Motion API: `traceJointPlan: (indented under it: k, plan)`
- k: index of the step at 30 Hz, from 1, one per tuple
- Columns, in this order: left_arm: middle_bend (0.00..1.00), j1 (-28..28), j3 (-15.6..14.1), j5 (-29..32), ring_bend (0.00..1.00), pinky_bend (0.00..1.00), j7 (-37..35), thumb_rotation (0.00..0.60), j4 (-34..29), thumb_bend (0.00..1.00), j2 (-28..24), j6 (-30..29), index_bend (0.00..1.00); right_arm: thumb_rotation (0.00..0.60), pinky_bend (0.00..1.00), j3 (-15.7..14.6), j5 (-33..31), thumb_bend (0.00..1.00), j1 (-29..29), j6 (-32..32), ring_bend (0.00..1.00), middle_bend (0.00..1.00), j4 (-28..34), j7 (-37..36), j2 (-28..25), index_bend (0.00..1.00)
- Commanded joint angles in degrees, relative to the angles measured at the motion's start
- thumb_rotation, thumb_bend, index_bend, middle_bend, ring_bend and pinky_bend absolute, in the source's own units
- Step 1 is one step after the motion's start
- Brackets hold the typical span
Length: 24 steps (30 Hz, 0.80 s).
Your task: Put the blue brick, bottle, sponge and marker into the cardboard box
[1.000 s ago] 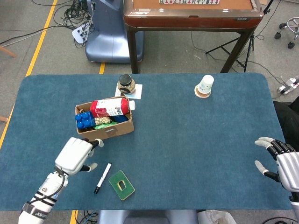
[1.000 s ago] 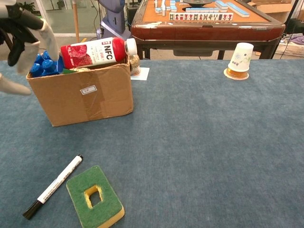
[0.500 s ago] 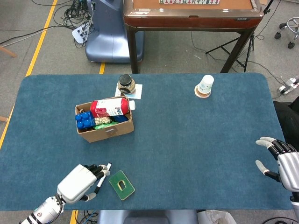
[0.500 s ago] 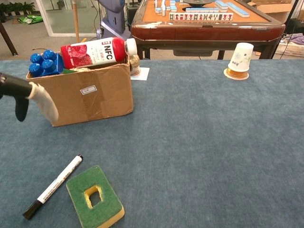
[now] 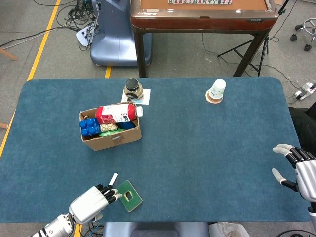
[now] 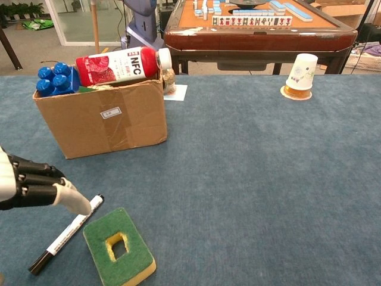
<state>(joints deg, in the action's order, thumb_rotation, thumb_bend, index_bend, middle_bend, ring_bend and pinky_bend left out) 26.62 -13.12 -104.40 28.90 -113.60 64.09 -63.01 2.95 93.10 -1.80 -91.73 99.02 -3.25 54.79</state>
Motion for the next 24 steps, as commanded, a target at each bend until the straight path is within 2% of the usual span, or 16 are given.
traceJointPlan:
  k: [1, 24]
  plan:
    - [0.25, 0.07, 0.72, -0.27, 0.24, 0.42, 0.79, 0.600, 1.31, 0.11, 0.95, 1.00, 0.20, 0.600, 0.41, 0.23, -0.47, 0.23, 0.14, -0.22, 0.29, 0.31, 0.02, -0.29, -0.28, 0.32]
    - [0.25, 0.88, 3.66, 2.07, 0.23, 0.42, 3.58, 0.600, 6.38, 0.11, 6.48, 6.26, 0.19, 0.600, 0.41, 1.45, -1.51, 0.23, 2.20, -4.11, 0.29, 0.31, -0.12, -4.00, -2.20, 0.32]
